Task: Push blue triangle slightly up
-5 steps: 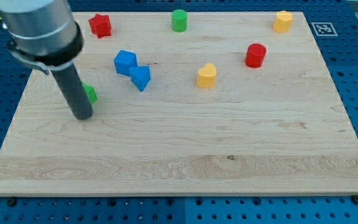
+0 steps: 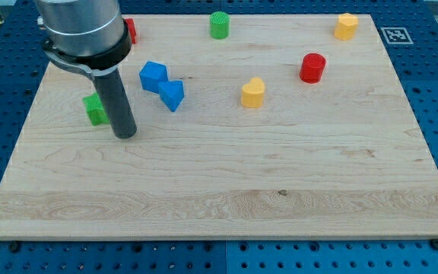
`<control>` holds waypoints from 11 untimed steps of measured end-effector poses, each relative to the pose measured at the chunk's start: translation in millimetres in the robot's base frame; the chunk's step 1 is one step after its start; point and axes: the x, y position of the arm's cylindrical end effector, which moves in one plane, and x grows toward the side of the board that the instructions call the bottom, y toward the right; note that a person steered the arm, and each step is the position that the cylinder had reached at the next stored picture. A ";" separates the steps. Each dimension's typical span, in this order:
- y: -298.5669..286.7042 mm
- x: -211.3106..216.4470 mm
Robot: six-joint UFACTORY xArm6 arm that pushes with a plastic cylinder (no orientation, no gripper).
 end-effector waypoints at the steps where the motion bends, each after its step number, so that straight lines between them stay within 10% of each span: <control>1: 0.2 0.0; 6: 53.8 -4.7; 11: 77.1 -101.7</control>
